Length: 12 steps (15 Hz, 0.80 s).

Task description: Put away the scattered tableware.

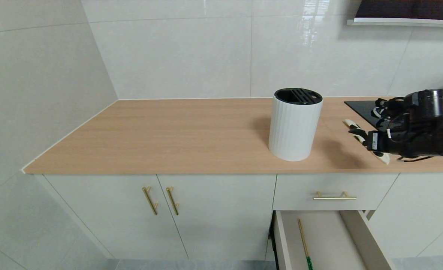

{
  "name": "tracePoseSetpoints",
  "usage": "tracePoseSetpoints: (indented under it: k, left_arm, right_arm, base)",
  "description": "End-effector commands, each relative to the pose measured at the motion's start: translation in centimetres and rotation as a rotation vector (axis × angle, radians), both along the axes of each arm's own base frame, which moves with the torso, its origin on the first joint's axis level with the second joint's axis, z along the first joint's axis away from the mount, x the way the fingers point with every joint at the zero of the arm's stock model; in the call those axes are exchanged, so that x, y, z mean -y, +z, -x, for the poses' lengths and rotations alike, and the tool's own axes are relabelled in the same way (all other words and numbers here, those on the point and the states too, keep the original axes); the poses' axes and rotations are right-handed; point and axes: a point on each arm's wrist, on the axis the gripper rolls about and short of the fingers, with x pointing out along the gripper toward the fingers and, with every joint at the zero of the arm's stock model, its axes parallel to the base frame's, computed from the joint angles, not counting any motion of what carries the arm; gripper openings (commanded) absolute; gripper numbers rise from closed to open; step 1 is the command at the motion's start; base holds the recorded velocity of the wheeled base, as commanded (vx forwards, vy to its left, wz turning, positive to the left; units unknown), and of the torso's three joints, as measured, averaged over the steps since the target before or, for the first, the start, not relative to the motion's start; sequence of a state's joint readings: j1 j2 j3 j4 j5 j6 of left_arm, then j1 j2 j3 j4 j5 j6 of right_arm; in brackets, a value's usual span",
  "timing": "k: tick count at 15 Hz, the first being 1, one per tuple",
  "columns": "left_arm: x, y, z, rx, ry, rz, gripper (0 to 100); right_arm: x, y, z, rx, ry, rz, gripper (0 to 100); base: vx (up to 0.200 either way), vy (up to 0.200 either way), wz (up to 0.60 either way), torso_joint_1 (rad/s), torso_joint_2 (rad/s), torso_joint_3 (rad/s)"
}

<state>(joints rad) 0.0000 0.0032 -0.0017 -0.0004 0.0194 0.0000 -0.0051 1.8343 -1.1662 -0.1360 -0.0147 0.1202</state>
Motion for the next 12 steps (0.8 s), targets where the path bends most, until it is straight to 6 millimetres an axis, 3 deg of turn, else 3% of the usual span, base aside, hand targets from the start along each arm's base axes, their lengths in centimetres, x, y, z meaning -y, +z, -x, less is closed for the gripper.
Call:
tracePoseSetpoints:
  k: [1,4,12]
  left_arm:
    - [0.0,0.0,0.0,0.001,0.001,0.000,100]
    - [0.0,0.0,0.0,0.001,0.001,0.000,100]
    - [0.0,0.0,0.0,0.001,0.001,0.000,100]
  right_arm:
    - [-0.4,2.1,8.0,0.008,-0.007,-0.014,0]
    - [-0.4,0.8,10.4,-0.034,0.000,-0.017,0]
    - [-0.4,-0.8,10.8,-0.097,0.000,-0.010,0]
  base:
    - [0.000,0.000,0.00,0.000,0.00,0.000]
    - [0.000,0.000,0.00,0.000,0.00,0.000]
    - [0.000,0.000,0.00,0.000,0.00,0.000]
